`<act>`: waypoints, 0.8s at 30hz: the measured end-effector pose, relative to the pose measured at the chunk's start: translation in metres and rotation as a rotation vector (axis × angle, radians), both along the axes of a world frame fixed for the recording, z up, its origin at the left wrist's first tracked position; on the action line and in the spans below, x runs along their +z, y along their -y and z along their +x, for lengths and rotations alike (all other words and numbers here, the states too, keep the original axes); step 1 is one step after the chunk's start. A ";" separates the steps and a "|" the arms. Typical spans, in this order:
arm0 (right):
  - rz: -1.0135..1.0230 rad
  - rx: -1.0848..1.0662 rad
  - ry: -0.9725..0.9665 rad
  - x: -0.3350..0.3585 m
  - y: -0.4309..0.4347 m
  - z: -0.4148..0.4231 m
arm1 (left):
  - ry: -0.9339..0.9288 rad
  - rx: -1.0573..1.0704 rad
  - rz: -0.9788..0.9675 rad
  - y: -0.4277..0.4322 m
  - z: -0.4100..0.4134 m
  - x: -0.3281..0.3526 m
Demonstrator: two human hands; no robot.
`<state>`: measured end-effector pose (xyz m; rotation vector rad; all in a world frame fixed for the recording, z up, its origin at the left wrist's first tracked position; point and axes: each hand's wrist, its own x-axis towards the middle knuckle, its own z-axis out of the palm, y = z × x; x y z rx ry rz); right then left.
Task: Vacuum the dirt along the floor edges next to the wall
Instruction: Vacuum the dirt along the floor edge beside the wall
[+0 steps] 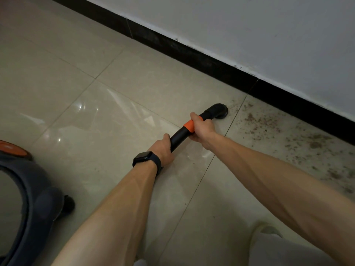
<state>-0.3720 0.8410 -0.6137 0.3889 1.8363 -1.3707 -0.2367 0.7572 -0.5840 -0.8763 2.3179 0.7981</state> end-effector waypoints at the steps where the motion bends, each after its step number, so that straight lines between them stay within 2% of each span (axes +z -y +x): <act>1: -0.006 -0.006 0.001 0.000 -0.001 -0.003 | -0.006 -0.010 -0.011 -0.002 -0.002 0.000; 12: -0.048 -0.044 0.002 0.004 -0.004 -0.034 | -0.057 -0.021 -0.011 -0.012 -0.027 -0.007; 24: -0.028 -0.033 -0.061 -0.002 -0.004 -0.073 | -0.186 0.070 0.104 -0.019 -0.054 -0.015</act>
